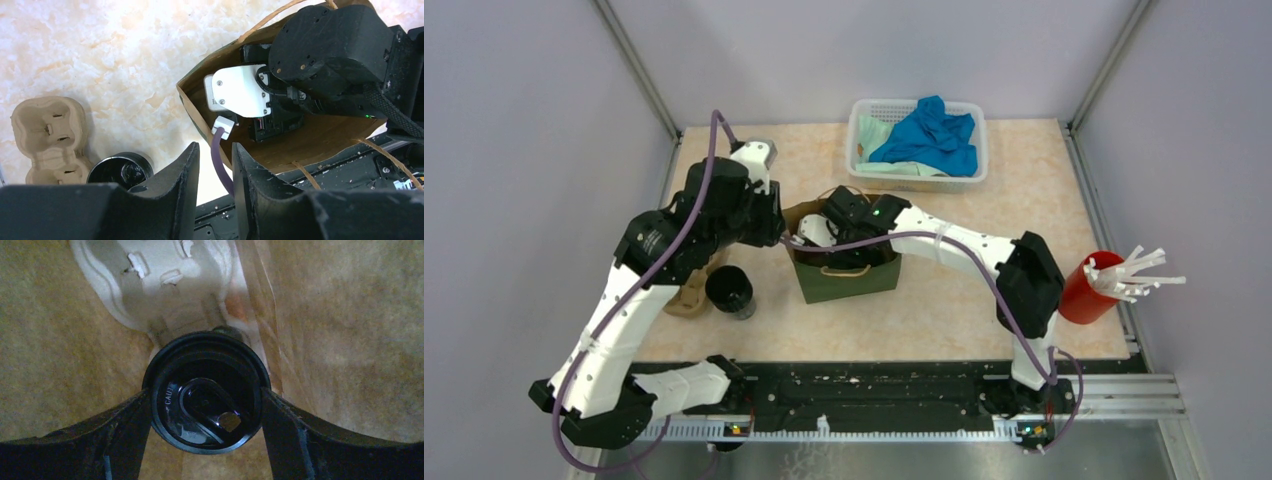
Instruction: Pack the takeout coffee
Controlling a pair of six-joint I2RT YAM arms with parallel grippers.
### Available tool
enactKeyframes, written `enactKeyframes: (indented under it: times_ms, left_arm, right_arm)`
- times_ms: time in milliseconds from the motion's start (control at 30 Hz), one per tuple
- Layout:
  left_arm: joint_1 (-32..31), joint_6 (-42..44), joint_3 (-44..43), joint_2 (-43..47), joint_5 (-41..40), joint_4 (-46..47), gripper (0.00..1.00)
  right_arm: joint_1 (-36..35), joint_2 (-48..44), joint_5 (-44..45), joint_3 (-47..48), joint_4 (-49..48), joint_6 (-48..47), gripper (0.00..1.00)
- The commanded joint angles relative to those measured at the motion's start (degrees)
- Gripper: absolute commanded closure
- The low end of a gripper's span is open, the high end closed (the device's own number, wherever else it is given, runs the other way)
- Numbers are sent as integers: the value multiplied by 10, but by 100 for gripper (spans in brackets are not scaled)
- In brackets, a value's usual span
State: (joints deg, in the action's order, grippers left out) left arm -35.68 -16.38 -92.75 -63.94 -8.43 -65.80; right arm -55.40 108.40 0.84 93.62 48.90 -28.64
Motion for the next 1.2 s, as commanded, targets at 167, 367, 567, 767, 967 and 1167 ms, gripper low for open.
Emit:
enactKeyframes:
  times_ms: [167, 367, 567, 767, 967, 1167]
  left_arm:
    - [-2, -9, 12, 30, 8, 29, 64]
    - [-2, -14, 23, 34, 17, 31, 64]
    - [-2, -13, 28, 35, 27, 36, 64]
    - [-2, -13, 30, 30, 34, 42, 62]
    - [-2, -18, 17, 30, 21, 45, 61]
    - [-2, -20, 14, 37, 15, 49, 61]
  right_arm:
    - [-17, 12, 23, 79, 71, 36, 15]
    - [-28, 4, 38, 118, 92, 49, 4]
    - [-36, -4, 61, 152, 119, 70, 4]
    - [-40, -24, 82, 163, 132, 103, 4]
    - [-45, -37, 105, 197, 163, 144, 8]
    - [-51, -47, 121, 244, 199, 177, 9]
